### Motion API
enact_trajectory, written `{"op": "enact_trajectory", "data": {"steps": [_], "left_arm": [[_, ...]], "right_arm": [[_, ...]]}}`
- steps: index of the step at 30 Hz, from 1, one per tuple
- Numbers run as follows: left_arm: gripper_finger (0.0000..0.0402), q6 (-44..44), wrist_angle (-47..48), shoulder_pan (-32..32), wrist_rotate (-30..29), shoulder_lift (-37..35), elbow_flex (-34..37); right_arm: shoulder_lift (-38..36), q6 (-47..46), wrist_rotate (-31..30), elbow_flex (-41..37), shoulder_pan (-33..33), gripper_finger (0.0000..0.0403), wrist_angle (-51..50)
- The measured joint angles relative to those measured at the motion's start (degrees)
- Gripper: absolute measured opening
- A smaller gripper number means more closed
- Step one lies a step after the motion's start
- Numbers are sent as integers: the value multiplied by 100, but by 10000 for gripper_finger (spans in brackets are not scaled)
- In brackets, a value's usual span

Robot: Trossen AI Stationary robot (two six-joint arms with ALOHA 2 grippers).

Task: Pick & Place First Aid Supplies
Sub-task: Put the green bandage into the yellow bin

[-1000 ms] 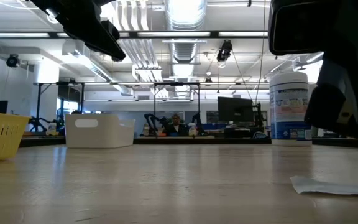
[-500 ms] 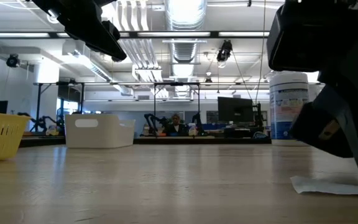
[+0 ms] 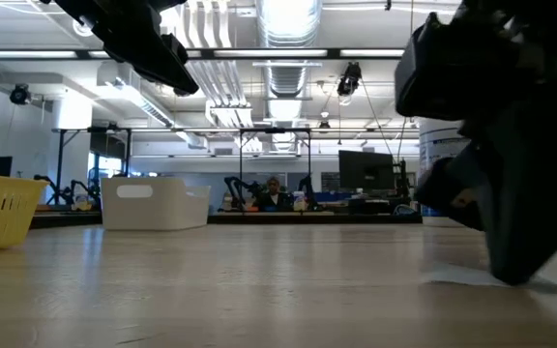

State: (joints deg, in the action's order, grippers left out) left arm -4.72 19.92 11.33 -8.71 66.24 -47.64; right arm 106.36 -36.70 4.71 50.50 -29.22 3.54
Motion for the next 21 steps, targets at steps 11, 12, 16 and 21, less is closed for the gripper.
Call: {"op": "enact_trajectory", "data": {"steps": [11, 12, 16, 21], "left_arm": [[94, -141, -134, -5, 997, 546, 7], [94, -138, -204, -9, 989, 643, 7], [94, -133, -631, -57, 969, 994, 9], [94, -235, -1274, -199, 969, 1447, 9]], "right_arm": [[-23, 1712, 184, -2, 769, 11, -189], [-24, 1778, 186, -2, 842, 11, -247], [-38, 1824, 219, 7, 1158, 11, -509], [-33, 1959, 150, -2, 1367, 11, -401]]}}
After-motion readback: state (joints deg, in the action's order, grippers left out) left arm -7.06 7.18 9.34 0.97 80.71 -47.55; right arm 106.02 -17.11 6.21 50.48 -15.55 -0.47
